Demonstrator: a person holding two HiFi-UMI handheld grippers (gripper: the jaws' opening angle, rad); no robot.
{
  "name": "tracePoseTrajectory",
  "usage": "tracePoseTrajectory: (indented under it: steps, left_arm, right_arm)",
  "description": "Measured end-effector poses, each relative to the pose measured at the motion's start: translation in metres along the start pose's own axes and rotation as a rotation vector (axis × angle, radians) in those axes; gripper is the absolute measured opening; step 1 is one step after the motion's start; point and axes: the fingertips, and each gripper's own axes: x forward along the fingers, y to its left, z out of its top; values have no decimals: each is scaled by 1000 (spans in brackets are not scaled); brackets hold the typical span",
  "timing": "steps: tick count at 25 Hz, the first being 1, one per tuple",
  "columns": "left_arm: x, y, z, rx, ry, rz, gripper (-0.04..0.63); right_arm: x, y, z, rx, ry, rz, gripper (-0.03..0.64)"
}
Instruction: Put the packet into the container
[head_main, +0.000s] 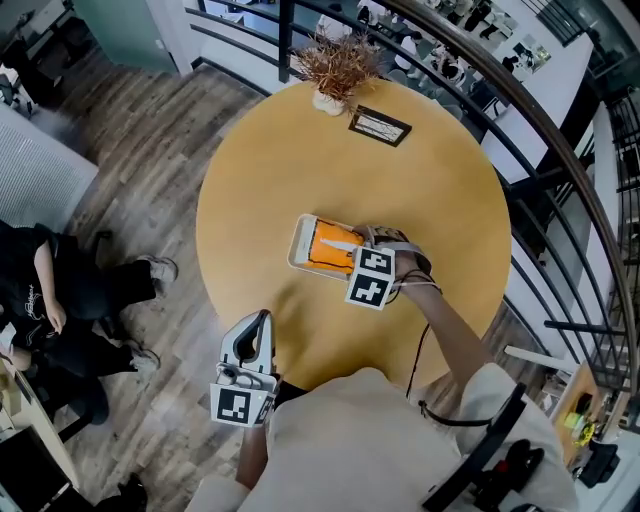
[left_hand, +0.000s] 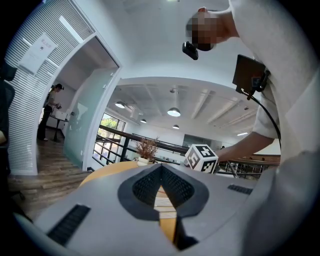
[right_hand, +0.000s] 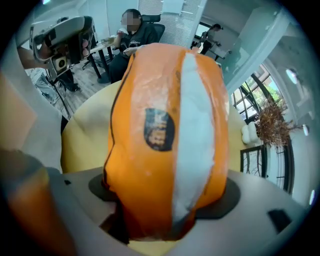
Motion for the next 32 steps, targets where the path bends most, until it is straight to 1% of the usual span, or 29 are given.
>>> tracePoseTrajectory:
  steps: [3, 6, 9, 14, 19, 27, 28, 31, 32]
  left_arm:
    - [1, 2, 0, 0, -1, 3, 5]
    - [0, 2, 1, -5, -3, 4, 5]
    - [1, 2, 0, -4, -3, 0, 5]
    - [0, 0, 1, 1, 0, -4, 5]
    - [-1, 0, 3, 20, 13, -9, 5]
    - [14, -7, 8, 84, 21, -37, 5]
    - [17, -7, 8, 87, 25, -43, 5]
    - [28, -7, 9, 66, 45, -49, 5]
    - [31, -9, 12, 75, 36, -57, 5]
  right_arm:
    - [1, 3, 0, -23, 33, 24, 416]
    - [3, 6, 1, -28, 38, 32, 410]
    - [5, 6, 1, -24, 46, 27, 405]
    - [4, 7, 2, -27, 30, 20, 405]
    - [0, 9, 5, -53, 26, 22, 406]
    - [-3, 6, 3, -89, 47, 41, 407]
    - [-4, 4, 4, -92, 49, 41, 407]
    - [-5, 0, 8, -103, 56, 45, 407]
    - [-5, -1, 9, -109, 60, 46, 407]
